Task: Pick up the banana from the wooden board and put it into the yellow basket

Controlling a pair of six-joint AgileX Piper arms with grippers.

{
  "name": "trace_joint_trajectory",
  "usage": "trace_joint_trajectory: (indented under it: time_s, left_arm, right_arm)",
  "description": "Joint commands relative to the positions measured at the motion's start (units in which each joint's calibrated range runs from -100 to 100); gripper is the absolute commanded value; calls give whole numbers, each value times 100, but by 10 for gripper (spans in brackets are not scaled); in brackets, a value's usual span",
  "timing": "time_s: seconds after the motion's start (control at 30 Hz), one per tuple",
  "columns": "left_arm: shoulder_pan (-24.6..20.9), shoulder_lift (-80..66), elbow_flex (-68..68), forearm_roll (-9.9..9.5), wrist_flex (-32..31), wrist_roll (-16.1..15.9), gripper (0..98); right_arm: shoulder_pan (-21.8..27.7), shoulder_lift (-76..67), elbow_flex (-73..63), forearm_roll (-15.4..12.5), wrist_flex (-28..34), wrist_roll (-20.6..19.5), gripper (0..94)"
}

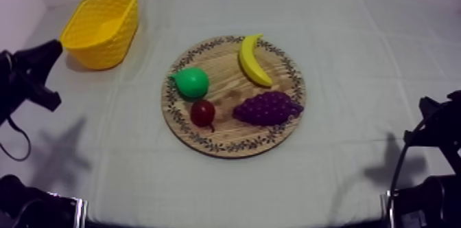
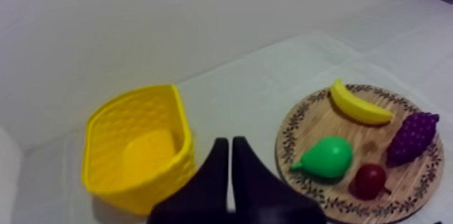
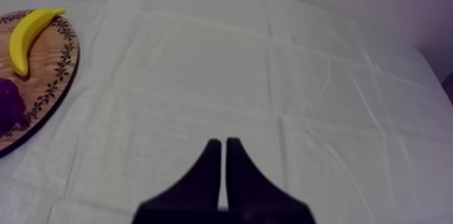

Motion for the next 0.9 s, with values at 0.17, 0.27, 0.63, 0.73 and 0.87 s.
trace_joint_trajectory:
  time_s: [0.17,0.27,0.63,0.73,0.87]
  left_arm:
    - [513,2047,-2109,-7,47,-44,1]
    - [722,2645,-2732,-73,128,39,1]
    - [1214,4610,-4297,-2350,674,3137,4]
    - [1270,5065,-4603,-2463,789,3470,6]
    - [1368,5598,-4985,-2488,1086,3763,30]
  right_arm:
    - [3,-5,5,1,1,-2,4]
    - [3,-5,5,1,1,-2,4]
    - [3,-5,5,1,1,-2,4]
    - [3,-5,5,1,1,-2,4]
    - [3,-5,5,1,1,-2,4]
